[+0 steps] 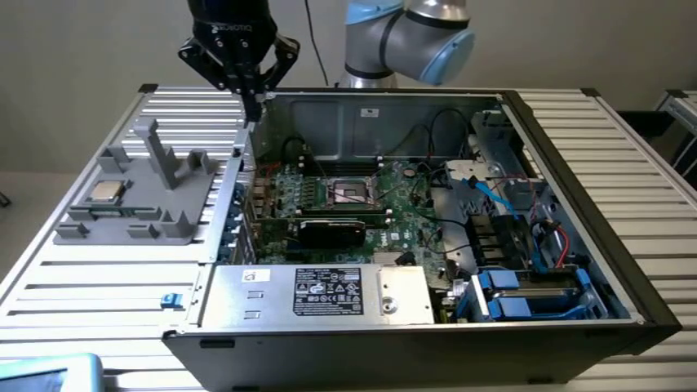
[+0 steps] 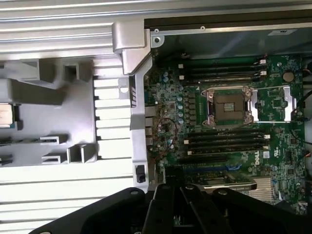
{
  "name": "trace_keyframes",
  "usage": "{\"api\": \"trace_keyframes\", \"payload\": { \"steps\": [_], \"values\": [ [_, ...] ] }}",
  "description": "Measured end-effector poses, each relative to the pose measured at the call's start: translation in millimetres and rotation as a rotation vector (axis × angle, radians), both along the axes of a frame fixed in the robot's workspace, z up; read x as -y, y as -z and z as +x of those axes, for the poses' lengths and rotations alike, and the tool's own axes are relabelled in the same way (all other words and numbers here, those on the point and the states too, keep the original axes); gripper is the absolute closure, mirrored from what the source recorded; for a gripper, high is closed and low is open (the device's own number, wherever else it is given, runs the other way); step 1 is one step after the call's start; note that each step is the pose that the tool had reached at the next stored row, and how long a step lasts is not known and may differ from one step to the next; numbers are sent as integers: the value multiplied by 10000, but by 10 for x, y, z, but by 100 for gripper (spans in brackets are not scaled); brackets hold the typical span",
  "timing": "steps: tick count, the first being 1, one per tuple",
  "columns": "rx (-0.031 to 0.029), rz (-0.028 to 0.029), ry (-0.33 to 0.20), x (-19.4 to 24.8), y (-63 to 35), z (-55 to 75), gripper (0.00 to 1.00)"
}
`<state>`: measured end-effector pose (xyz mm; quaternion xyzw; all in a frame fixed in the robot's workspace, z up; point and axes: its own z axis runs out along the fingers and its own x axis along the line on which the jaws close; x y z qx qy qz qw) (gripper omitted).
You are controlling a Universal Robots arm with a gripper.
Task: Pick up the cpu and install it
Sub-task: 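Reach for the cpu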
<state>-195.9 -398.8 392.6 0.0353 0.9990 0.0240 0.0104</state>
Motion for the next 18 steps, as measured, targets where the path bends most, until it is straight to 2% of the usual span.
{"api": "trace_keyframes", "payload": {
  "steps": [18],
  "values": [
    [0,0,1,0,6,-822,89]
  ]
}}
